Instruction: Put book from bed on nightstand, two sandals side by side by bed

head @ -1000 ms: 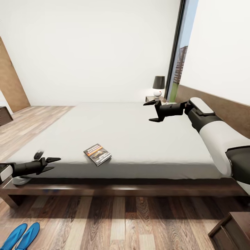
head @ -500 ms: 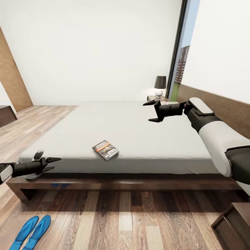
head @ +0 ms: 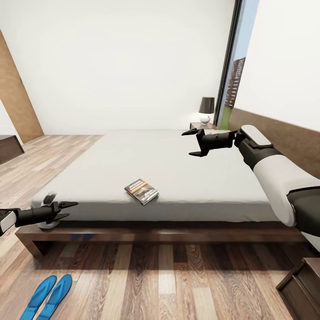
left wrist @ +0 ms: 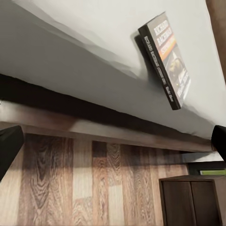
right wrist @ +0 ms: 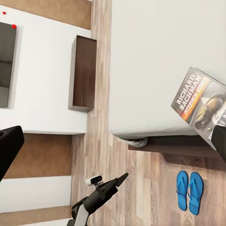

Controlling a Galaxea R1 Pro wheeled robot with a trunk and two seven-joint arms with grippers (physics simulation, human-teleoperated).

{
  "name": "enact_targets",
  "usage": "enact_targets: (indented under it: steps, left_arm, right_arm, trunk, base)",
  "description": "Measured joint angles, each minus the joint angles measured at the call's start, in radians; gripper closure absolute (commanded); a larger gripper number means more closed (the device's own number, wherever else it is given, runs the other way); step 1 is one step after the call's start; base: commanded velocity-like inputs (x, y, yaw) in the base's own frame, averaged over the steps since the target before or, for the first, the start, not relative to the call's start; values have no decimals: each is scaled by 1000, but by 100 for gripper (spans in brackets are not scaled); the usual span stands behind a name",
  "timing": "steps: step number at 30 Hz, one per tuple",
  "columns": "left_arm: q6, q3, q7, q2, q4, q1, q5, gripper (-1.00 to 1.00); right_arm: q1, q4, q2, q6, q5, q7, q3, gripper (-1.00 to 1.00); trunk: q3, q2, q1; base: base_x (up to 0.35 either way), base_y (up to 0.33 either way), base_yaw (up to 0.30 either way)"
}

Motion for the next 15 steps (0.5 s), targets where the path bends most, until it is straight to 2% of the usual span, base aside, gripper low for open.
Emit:
enact_targets:
  steps: [15]
  left_arm:
    - [1,0,-1,0,0,0,0,-100]
  right_arm:
    - [0,0,0,0,0,-1,-3,-100]
  trunk:
    - [0,0,0]
  base:
    - [0,8,0]
